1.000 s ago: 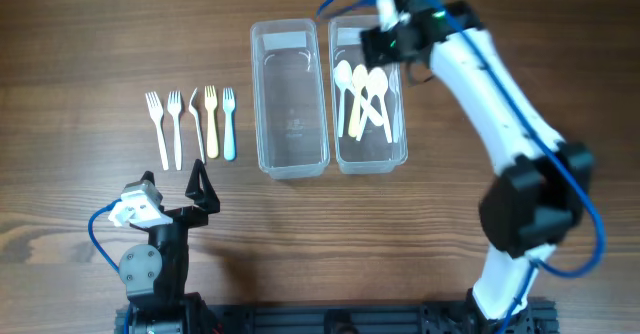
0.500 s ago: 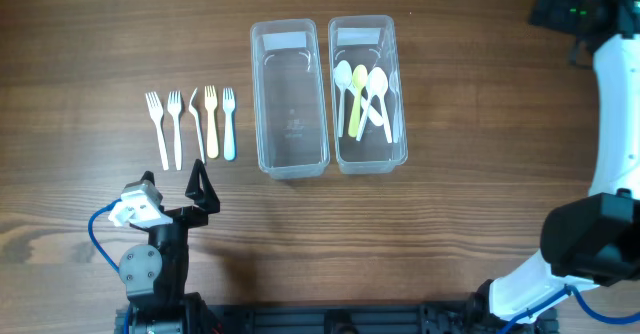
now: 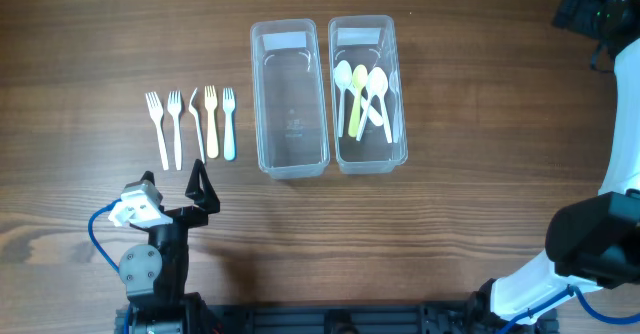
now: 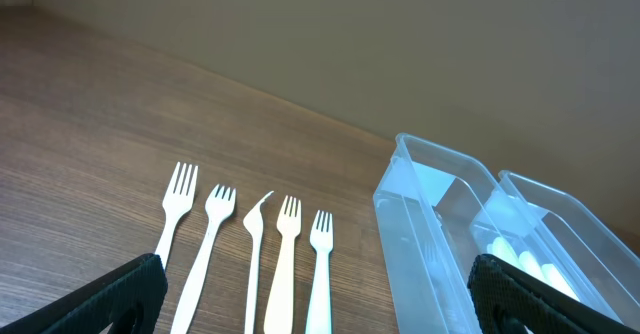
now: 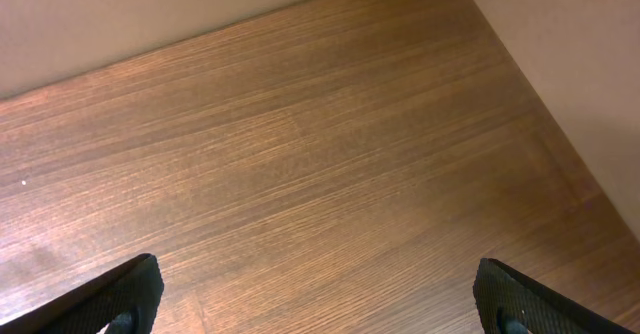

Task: Pack container
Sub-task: 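Raise the right arm away and move the left gripper toward the forks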

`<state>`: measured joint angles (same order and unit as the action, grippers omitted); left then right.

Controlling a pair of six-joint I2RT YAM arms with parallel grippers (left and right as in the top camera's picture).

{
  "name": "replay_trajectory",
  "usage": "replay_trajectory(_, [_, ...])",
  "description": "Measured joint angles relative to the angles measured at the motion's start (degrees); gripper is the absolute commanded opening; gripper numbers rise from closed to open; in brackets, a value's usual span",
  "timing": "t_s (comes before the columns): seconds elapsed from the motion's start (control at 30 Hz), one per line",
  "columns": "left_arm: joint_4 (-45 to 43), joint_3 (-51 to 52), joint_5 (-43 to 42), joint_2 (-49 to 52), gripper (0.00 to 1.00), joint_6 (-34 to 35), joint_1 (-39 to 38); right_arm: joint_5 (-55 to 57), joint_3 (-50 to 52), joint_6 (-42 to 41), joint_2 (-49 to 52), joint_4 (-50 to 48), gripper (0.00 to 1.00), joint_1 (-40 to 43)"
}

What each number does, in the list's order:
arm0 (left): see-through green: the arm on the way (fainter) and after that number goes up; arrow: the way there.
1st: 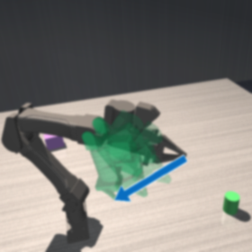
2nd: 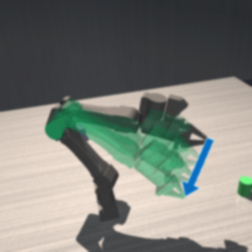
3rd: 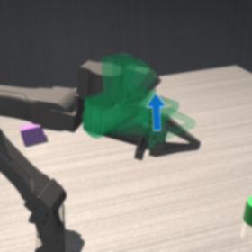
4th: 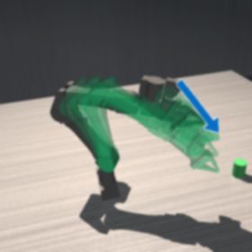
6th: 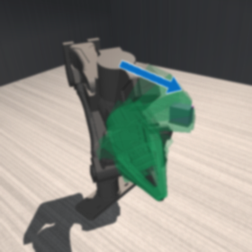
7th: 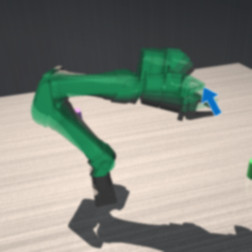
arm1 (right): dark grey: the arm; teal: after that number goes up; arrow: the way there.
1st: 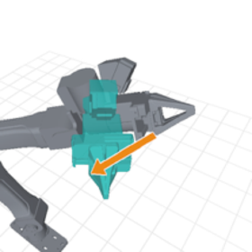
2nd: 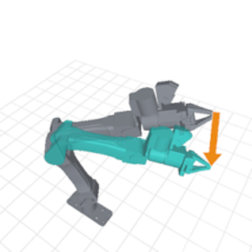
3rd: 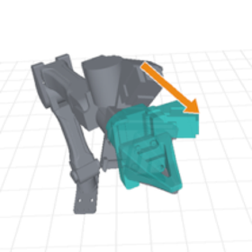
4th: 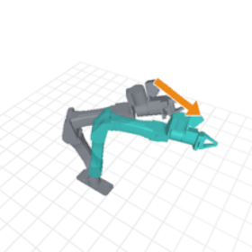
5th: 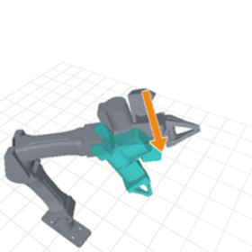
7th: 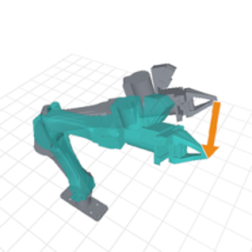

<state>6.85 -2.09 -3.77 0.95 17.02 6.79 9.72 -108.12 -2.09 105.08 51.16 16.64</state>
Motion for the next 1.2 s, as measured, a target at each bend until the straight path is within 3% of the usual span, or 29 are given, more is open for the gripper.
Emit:
replay_trajectory(0.33, [-1.7, 0.0, -0.9, 0.0, 0.99, 1.7, 0.0, 0.0, 0.0, 0.0, 0.0, 0.0, 1.0, 0.0])
replay_trajectory(0.57, [5.0, -6.5, 1.2, 4.7, 1.0, 3.9, 0.0, 0.0, 0.0, 0.0, 0.0, 0.0, 1.0, 0.0])
replay_trajectory(0.67, [10.0, -19.0, 3.9, 14.9, 1.0, 1.7, 0.0, 0.0, 0.0, 0.0, 0.0, 0.0, 1.0, 0.0])
replay_trajectory(0.97, [32.0, -63.1, 5.7, 61.4, 1.0, -4.3, 0.0, 0.0, 0.1, 0.2, 0.0, -0.1, 1.0, 0.0])
replay_trajectory(1.2, [30.2, -74.4, 4.0, 81.7, 0.99, -4.8, 0.0, 0.0, 0.1, 0.2, 0.0, -0.2, 1.0, 0.0])
